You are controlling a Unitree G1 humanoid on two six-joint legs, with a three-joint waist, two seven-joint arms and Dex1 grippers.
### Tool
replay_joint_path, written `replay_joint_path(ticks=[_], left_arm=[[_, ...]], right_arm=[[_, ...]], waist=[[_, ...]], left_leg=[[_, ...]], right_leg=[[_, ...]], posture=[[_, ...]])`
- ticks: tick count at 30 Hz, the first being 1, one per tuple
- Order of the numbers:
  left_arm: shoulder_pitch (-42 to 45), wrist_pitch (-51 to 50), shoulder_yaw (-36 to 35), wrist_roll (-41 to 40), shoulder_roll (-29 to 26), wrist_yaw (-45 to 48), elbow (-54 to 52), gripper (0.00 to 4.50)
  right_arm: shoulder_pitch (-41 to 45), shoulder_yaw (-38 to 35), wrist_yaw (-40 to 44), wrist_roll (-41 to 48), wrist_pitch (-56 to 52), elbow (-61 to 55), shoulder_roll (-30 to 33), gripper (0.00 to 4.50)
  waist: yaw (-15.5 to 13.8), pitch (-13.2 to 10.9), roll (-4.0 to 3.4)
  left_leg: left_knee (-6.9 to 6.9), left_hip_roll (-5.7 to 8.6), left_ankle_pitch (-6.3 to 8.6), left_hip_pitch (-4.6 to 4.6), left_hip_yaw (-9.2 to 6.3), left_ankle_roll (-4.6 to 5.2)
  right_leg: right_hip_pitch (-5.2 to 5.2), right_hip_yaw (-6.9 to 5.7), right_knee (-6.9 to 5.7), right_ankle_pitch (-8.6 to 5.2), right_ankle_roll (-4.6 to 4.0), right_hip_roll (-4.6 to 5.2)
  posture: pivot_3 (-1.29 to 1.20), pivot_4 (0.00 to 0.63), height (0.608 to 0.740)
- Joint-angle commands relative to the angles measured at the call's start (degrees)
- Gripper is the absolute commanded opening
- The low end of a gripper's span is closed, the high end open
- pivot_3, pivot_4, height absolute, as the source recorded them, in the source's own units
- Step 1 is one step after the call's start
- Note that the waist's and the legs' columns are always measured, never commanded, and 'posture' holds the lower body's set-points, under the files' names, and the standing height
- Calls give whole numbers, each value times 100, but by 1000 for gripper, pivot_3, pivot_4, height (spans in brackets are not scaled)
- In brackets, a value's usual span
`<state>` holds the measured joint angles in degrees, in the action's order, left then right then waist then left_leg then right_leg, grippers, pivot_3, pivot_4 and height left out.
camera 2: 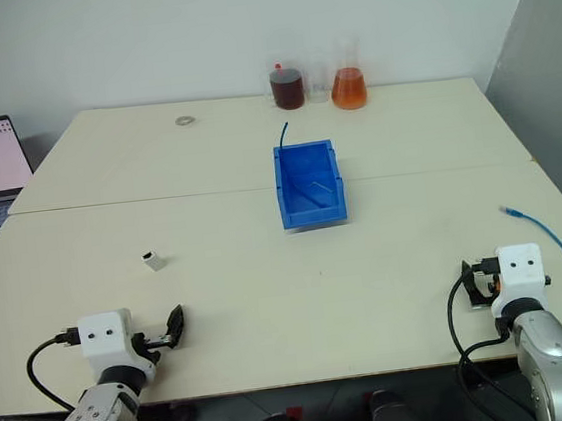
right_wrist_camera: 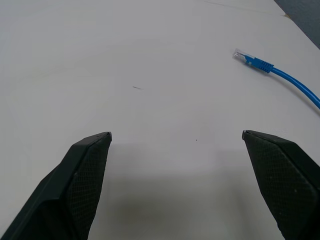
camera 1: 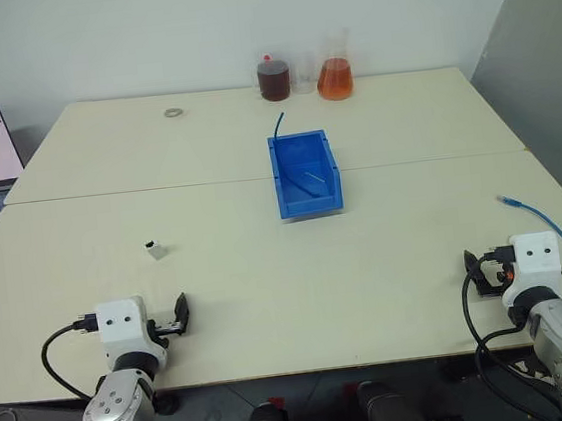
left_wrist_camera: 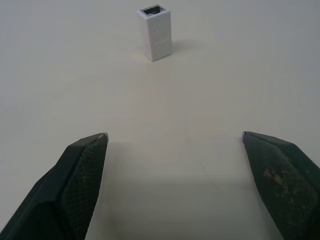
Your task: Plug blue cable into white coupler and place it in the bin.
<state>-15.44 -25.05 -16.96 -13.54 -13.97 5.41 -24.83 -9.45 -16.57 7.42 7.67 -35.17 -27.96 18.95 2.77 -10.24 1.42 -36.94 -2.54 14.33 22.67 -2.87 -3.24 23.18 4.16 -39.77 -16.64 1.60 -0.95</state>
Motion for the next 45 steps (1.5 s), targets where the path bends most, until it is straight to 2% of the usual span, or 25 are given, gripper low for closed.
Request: replay_joint_path(ticks=[1, 11, 21, 32, 36, 38, 42, 45], left_arm=[[-32, -47, -77, -2, 47, -76, -267, 4500], [66, -34, -180, 34, -27, -6, -195, 4500], [34, 42, 36, 127, 91, 21, -203, 4500], [118, 0, 280, 16, -71, 404, -260, 4500], [1355, -346, 1232, -732, -1112, 2421, -307, 4500], [2112, -300, 1683, -822, -1384, 3126, 37, 4500], [3203, 12, 2406, -774, -1495, 4161, 736, 4500], [4014, 379, 3063, -700, -1251, 4988, 1395, 4500]], right_arm=[[49, 11, -33, -70, 199, -121, -35, 4452], [55, -17, -16, -56, 259, -236, -35, 4452], [-28, -39, -256, -194, 156, -515, -176, 4452], [-330, -63, -346, -267, 203, -621, -379, 4452], [-83, -397, 151, -193, 405, -268, 329, 4452], [171, -692, 534, 175, 260, 73, 674, 4452], [638, -1117, 1257, 533, 331, 950, 1446, 4452], [1119, -1312, 1974, 916, 151, 1902, 2135, 4452]], waist=[[0, 0, 0], [-1, 0, 0], [-2, 0, 0], [-6, 0, 0], [-80, -4, -2], [-91, 1, -5], [-72, 8, -17], [-53, 7, -18]], left_leg=[[0, 0, 0, 0, 0, 0], [0, 0, 0, 0, -1, 0], [0, 0, 0, 1, -1, 0], [0, 0, 0, 1, -1, 0], [-4, 4, -2, 2, -3, 0], [-6, 10, -7, 2, 0, -5], [-2, 11, -6, 3, 8, -3], [1, 11, -6, 12, 11, -1]], right_leg=[[0, 0, 0, 0, 0, 0], [0, -1, 1, 0, 0, 0], [0, -1, 1, 0, 0, 0], [1, -1, 3, 0, 0, 0], [1, -7, -1, 2, 3, 0], [0, -3, 4, 7, 11, 2], [-14, 3, 32, 14, 20, 2], [-6, 6, 38, 27, -13, 1]], posture=[[0, 150, 740], [0, 150, 740], [0, 150, 740], [0, 150, 740], [0, 150, 740], [0, 150, 740], [0, 150, 740], [0, 150, 740]])
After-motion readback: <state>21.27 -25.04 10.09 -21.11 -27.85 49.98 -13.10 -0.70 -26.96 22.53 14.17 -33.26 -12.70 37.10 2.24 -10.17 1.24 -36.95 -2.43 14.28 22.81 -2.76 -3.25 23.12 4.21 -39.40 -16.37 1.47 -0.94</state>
